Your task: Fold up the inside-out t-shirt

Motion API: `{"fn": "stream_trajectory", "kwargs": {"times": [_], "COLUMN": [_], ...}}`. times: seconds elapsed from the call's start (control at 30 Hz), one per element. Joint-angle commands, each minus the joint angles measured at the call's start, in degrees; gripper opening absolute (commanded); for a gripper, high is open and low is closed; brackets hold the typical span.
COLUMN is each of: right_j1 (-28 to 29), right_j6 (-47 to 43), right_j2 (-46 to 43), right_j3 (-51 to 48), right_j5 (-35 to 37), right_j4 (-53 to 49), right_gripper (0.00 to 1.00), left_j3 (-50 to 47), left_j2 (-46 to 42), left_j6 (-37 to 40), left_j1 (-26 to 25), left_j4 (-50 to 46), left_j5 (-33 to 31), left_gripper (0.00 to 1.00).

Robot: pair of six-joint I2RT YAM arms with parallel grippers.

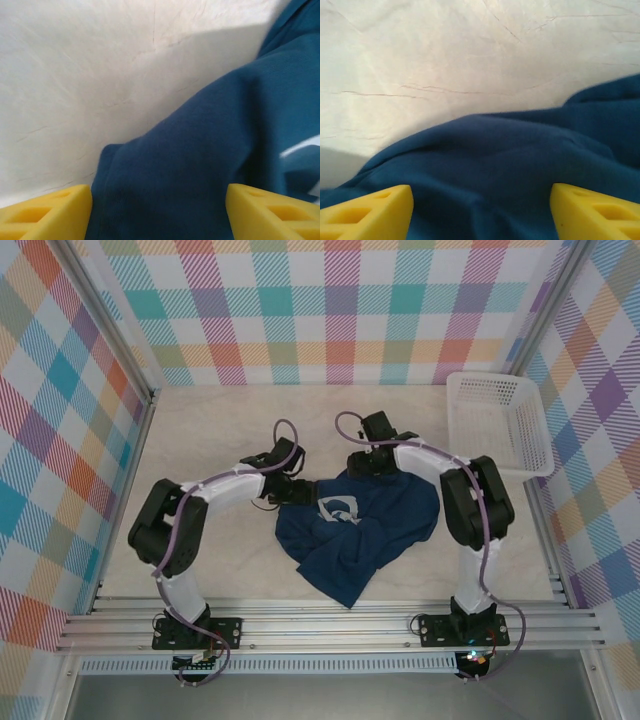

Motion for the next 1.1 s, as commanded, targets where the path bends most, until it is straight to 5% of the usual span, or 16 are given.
{"fn": "stream_trajectory", "kwargs": {"times": [0.0,0.07,0.23,0.3,0.57,0.73,0.93,1.07], "right_j1": [-0.35,-0.54,-3.08,-4.46,-7.93,-8.11,-8.07,-8.07], "right_j6": [-1.49,-1.11,-0.44,-0.58,-3.81,-4.92,0.57,7.73], "right_j2": [3.7,6.22,7.84,6.77,-7.28,-19.55,-36.82,-48.19], "right_j3": [4.12,5.85,8.76,10.45,21.09,21.3,-0.69,-22.29], "right_j5": [0.9,0.6,-1.52,-2.85,-7.3,-10.38,-14.73,-14.1], "right_j4": [-2.13,-2.05,-0.1,0.87,3.22,5.15,7.52,3.54], "right_gripper": [0.74,0.67,0.18,0.01,0.0,0.0,0.0,0.1], "left_j3": [2.63,2.45,3.48,4.93,15.24,13.68,-5.09,-21.11], "left_j2": [2.04,3.13,3.12,2.19,-12.29,-23.79,-36.83,-41.82], "left_j6": [0.76,0.28,0.46,0.69,2.07,3.38,1.74,0.38], "left_j1": [0.39,0.39,1.05,2.05,6.64,6.64,5.13,-0.18], "left_j4": [1.02,2.51,4.02,4.26,6.26,12.79,18.1,15.95], "left_j5": [4.36,5.95,4.76,3.92,-0.08,3.61,12.94,18.29], "left_gripper": [0.65,0.53,0.09,0.0,0.0,0.0,0.04,0.19]}}
